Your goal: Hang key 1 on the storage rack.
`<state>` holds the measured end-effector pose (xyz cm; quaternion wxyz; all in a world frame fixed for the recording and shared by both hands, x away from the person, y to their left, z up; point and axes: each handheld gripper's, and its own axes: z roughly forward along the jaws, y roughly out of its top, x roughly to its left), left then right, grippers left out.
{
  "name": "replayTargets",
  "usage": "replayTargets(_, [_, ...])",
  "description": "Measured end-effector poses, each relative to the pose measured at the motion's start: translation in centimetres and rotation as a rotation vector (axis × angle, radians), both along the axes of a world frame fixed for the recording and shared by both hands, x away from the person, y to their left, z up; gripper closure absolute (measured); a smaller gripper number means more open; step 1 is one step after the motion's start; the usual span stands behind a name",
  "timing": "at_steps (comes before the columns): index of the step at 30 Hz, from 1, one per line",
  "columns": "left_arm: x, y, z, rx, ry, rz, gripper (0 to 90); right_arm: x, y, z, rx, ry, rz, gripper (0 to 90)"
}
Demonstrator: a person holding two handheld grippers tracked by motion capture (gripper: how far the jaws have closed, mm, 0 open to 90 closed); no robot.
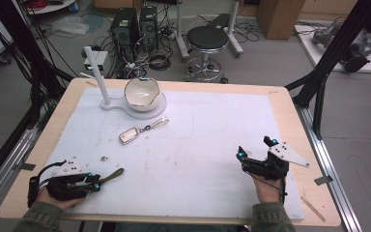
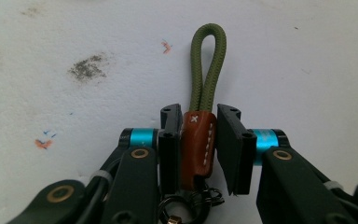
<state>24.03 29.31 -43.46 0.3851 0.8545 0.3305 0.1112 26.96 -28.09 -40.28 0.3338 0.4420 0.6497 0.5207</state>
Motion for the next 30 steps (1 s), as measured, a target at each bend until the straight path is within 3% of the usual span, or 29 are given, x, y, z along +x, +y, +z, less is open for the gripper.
replayTargets(6, [-0.1, -0.2, 0.1, 0.021, -0.027, -0.004, 74.7, 0.0, 0.0, 0.0, 0.001, 0.000, -0.002, 0.9])
replayTargets(18, [0.0, 0.1, 0.9, -0.011, -0.059, 0.026, 75.9, 0.0, 0.1, 0.0, -0.001, 0.002, -0.003, 0.9])
replayTargets(22, [0.3, 0.4, 1.0, -0.027, -0.052, 0.049, 75.9, 0.0, 0.1, 0.0, -0.007, 0.001, 0.002, 0.9])
replayTargets(30, [1.0, 0.9, 2.1, -0.067, -0.090, 0.122, 76.1, 0.1, 0.3, -0.1, -0.022, 0.002, 0.003, 0.9])
